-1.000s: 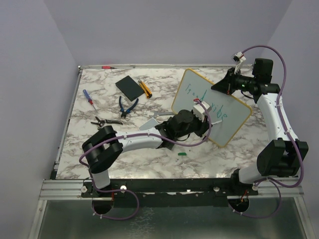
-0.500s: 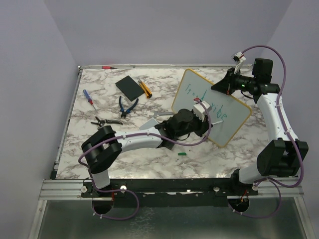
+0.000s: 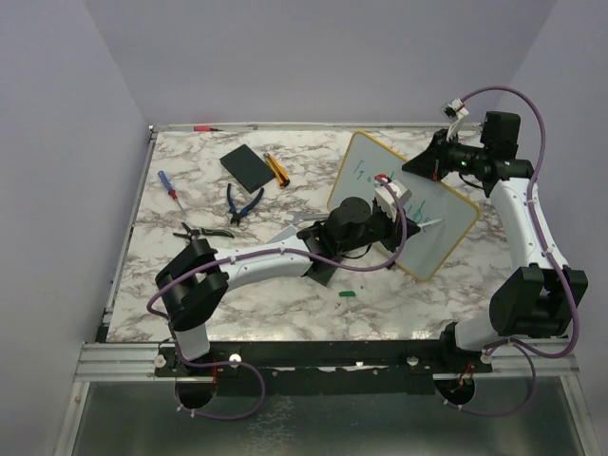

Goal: Write a sentence on the whiteboard

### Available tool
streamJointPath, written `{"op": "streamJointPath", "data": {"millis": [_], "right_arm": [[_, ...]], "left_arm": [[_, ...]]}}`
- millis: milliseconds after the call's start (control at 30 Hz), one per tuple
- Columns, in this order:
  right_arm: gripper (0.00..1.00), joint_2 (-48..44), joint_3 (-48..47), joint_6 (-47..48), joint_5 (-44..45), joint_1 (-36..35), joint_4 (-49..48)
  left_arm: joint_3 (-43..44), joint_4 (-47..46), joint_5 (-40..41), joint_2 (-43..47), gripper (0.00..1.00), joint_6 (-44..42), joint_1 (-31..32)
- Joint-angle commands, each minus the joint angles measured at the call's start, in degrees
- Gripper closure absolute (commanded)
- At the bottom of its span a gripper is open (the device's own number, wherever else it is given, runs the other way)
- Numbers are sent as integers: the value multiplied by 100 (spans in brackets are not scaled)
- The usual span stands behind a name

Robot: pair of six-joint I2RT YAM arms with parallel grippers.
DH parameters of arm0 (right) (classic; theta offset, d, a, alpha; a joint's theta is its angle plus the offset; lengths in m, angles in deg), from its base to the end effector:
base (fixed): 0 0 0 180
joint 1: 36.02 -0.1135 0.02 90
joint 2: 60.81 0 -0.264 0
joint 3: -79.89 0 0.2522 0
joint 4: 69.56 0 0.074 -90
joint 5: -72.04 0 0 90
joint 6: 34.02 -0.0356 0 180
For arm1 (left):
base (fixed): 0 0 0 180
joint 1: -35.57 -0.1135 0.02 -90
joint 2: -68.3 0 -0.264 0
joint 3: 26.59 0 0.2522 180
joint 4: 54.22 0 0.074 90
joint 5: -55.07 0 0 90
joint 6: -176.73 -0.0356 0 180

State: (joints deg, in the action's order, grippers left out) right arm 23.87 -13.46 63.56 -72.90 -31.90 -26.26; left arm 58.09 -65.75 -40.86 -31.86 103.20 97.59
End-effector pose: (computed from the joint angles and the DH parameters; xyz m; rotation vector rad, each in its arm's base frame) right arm 0.3238 0.0059 0.3607 -0.5879 1.9243 0.9001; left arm 0.1932 -0.3715 0.2985 0.7609 1.5923 -1.1115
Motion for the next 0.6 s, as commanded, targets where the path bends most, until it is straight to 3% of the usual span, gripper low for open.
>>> {"op": "streamJointPath", "data": {"millis": [0,567], "right_arm": [[99,-67,155,25,-193,-69,500],[99,-50,141,25,-193,-69,509]], "left_arm": [[257,-67,-177,-233,100,-46,39],[182,-10,97,-313,100,-55,42]]}}
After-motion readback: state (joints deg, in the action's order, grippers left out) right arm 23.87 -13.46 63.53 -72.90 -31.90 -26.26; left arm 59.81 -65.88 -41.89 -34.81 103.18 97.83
